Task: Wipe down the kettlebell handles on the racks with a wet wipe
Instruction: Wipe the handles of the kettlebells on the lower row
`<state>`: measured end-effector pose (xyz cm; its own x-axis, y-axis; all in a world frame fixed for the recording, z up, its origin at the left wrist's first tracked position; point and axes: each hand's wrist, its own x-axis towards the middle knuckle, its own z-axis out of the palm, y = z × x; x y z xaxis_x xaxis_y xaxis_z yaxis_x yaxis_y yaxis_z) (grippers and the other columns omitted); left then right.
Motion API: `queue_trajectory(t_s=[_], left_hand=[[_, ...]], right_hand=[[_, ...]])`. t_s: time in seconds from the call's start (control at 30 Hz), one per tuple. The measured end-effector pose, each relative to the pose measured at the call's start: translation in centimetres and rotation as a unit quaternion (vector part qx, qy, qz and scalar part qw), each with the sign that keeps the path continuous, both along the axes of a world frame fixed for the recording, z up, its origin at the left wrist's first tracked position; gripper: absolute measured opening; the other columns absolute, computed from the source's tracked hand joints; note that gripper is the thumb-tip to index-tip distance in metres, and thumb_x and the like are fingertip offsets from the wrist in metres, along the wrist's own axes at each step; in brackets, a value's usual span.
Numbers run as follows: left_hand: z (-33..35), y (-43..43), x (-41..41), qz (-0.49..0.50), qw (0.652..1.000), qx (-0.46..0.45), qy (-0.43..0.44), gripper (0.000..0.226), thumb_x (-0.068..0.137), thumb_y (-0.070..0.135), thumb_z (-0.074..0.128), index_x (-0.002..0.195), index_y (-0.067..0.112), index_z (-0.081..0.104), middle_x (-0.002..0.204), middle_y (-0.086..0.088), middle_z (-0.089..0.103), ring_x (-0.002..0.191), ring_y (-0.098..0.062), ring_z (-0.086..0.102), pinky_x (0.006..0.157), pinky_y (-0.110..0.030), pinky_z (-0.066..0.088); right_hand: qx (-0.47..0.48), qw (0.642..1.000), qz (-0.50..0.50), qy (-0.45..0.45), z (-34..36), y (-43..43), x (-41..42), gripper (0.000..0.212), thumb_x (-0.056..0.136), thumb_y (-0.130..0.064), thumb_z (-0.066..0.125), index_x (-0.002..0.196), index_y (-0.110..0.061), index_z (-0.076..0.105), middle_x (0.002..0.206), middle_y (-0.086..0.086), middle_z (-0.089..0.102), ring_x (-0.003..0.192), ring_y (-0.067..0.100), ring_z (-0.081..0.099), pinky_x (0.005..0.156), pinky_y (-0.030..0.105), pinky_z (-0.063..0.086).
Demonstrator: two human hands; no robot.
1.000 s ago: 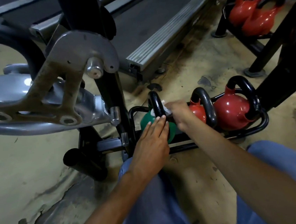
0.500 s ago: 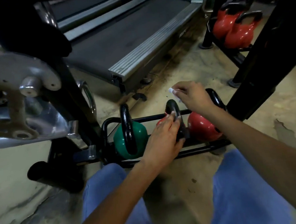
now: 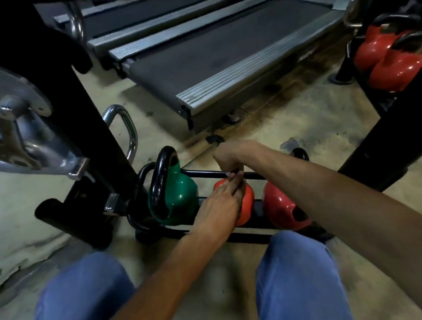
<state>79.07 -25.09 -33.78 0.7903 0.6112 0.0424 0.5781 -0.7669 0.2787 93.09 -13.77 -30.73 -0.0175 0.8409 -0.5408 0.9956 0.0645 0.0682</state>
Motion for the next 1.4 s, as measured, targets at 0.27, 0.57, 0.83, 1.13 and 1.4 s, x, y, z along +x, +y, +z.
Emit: queue_trajectory(t_s=[0.27, 0.57, 0.83, 1.13, 1.4], left_hand=[[0.6, -0.2, 0.4, 0.034, 0.999, -0.023, 0.029, 0.082, 0.093, 0.004, 0.058, 0.16, 0.02, 0.014, 0.168, 0.006, -0.003, 0.154, -0.013, 0.006, 0.114, -0.048, 0.039], [1.8, -0.8, 0.6, 0.054, 0.996, -0.049, 0.043, 0.084, 0.096, 0.017, 0.063, 0.161, 0.028, 0.011, 0.167, 0.012, -0.007, 0.152, -0.009, 0.006, 0.121, -0.034, 0.027], [1.3, -0.6, 0.6, 0.045, 0.998, -0.031, 0.027, 0.08, 0.095, 0.016, 0.065, 0.16, 0.023, 0.02, 0.168, 0.009, -0.001, 0.153, -0.009, 0.005, 0.121, -0.033, 0.028], [0.8, -0.3, -0.1, 0.015, 1.0, -0.005, -0.007, 0.078, 0.091, 0.01, 0.066, 0.158, 0.018, 0.026, 0.168, 0.005, 0.009, 0.153, -0.013, 0.014, 0.121, -0.032, 0.029], [0.1, 0.4, -0.8, -0.014, 0.999, 0.004, -0.033, 0.089, 0.085, -0.001, 0.068, 0.159, 0.016, 0.023, 0.168, 0.0, 0.012, 0.153, -0.017, 0.018, 0.121, -0.035, 0.029]], right_hand=[[0.011, 0.972, -0.204, 0.115, 0.3, 0.1, 2.7, 0.037, 0.101, -0.016, 0.038, 0.1, 0.004, 0.069, 0.095, 0.017, 0.075, 0.076, 0.03, 0.071, 0.059, 0.03, 0.054], [-0.083, 0.819, -0.443, 0.355, -2.0, -0.4, 6.6, 0.041, 0.1, -0.012, 0.032, 0.096, 0.012, 0.066, 0.063, 0.022, 0.07, 0.067, 0.034, 0.072, 0.063, 0.042, 0.061], [0.065, 0.946, -0.225, 0.225, 0.1, -0.4, 2.3, 0.028, 0.101, -0.015, 0.047, 0.114, -0.002, 0.067, 0.117, 0.015, 0.068, 0.11, 0.035, 0.068, 0.088, 0.04, 0.056], [0.049, 0.981, -0.091, 0.163, 0.5, -0.6, 2.6, 0.016, 0.09, -0.02, 0.059, 0.085, -0.012, 0.073, 0.097, 0.006, 0.074, 0.093, 0.023, 0.069, 0.074, 0.034, 0.054], [0.24, 0.737, -0.506, 0.377, -2.3, -4.7, 2.5, 0.022, 0.099, -0.014, 0.047, 0.091, 0.002, 0.06, 0.097, 0.022, 0.063, 0.096, 0.036, 0.064, 0.083, 0.037, 0.05]])
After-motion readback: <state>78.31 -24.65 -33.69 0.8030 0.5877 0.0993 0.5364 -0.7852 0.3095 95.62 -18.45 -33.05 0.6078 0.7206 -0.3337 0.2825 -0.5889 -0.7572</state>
